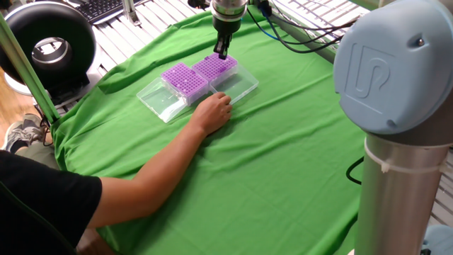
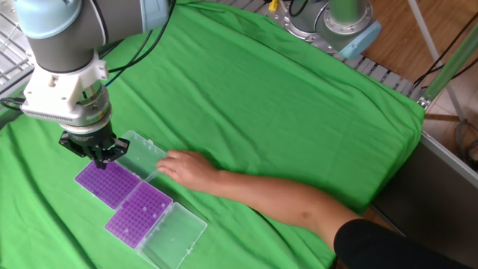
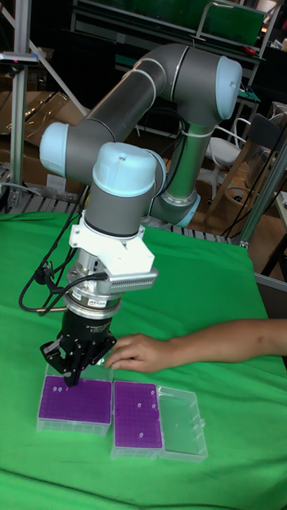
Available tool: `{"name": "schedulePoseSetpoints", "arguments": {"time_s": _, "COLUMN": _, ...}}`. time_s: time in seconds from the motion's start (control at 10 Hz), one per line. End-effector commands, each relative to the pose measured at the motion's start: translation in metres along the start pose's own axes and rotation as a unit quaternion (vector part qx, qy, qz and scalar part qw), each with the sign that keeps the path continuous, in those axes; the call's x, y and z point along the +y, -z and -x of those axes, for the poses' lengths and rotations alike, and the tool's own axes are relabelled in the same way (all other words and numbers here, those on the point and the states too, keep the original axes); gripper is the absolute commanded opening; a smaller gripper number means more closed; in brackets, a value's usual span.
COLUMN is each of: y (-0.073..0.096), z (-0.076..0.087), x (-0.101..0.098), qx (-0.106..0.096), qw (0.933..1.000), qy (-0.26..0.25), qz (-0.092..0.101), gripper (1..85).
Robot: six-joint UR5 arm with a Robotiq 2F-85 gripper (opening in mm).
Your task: Insert a small pipette tip into the holder for small pipette tips
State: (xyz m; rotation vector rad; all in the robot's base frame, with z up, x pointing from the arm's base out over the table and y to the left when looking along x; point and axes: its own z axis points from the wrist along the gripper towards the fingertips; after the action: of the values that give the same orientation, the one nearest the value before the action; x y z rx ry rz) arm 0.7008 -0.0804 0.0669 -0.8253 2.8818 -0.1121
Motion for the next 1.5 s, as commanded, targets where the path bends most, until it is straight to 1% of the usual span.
{"name": "schedulePoseSetpoints", "arguments": {"time_s": 0.0, "y": -0.0005, "z": 0.0041, "x": 0.0009, "qx": -0.006, "qw": 1.0, "qy": -0.004, "qz": 0.004, "gripper": 1.0}}
{"name": "schedulePoseSetpoints", "arguments": {"time_s": 1.0, "y": -0.0042, "z": 0.005, "x": -0.0004, "qx": -0.007, "qw": 1.0, "qy": -0.004, "qz": 0.002, "gripper": 1.0}}
{"name": "schedulePoseSetpoints", "arguments": {"time_s": 1.4, "y": -0.0057, "z": 0.002, "x": -0.002, "qx": -0.007, "qw": 1.0, "qy": -0.003, "qz": 0.0, "gripper": 1.0}}
